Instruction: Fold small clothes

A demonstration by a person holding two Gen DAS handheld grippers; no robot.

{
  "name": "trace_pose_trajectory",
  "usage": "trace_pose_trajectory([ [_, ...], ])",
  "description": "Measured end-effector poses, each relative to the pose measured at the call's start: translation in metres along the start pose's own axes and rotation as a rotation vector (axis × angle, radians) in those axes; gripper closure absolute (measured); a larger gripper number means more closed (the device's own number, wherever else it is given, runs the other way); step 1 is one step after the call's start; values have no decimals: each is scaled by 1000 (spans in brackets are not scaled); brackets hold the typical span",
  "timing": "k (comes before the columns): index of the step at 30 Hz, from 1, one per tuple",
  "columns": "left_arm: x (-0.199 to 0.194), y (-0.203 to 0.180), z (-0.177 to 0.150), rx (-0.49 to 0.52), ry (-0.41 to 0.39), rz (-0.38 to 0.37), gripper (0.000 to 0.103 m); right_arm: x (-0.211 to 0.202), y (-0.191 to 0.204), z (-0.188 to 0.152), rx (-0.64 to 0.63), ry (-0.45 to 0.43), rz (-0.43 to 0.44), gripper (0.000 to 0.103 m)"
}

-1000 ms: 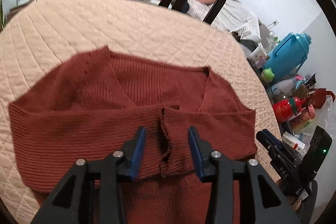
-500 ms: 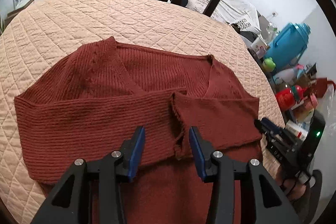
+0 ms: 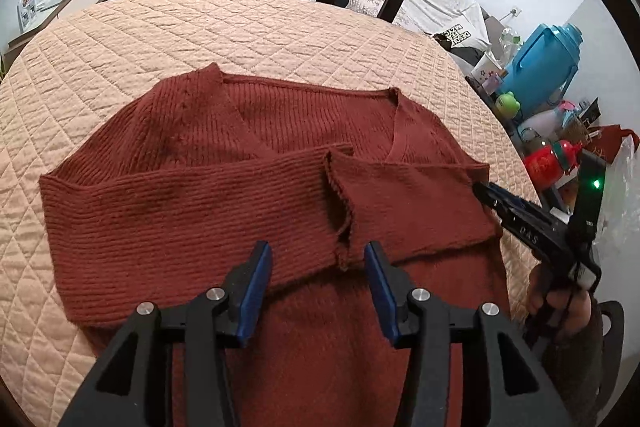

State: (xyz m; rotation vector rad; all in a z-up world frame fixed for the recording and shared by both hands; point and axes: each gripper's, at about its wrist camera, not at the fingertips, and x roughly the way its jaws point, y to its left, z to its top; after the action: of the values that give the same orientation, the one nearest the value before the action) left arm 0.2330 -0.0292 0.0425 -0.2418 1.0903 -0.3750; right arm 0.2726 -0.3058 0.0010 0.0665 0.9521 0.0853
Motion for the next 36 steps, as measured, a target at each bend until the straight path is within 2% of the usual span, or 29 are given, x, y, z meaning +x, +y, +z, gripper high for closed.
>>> trace_pose_trajectory([
  [4,-8,5,-7,7,-2,4,44,-8,-1,0,2,-18,1,71],
  [7,-16,7,-14,26,-3,15,39,-19,3,-7,-15,-39,57,71],
  [11,-26,11,-30,56,4,32,32,-22,9,-20,-58,5,56,71],
  [15,-36,22,-51,42,17,45,32,-34,5,-32,-45,9,38,71],
  [19,-53,24,-78,85,-8,74,30,-55,10,-50,-53,-14,71,70],
  [25,-70,26,-117,119,-5,94,28,-81,32,-96,-157,-9,81,70],
  [27,-74,26,-128,126,-3,103,27,-87,34,-107,-165,-10,92,59],
  [28,-75,27,-134,125,7,104,27,-90,36,-113,-172,-8,90,57],
  [32,-80,28,-153,137,1,130,27,-101,42,-135,-209,5,48,56],
  [36,-87,31,-165,109,-2,110,27,-111,35,-148,-178,5,78,56],
])
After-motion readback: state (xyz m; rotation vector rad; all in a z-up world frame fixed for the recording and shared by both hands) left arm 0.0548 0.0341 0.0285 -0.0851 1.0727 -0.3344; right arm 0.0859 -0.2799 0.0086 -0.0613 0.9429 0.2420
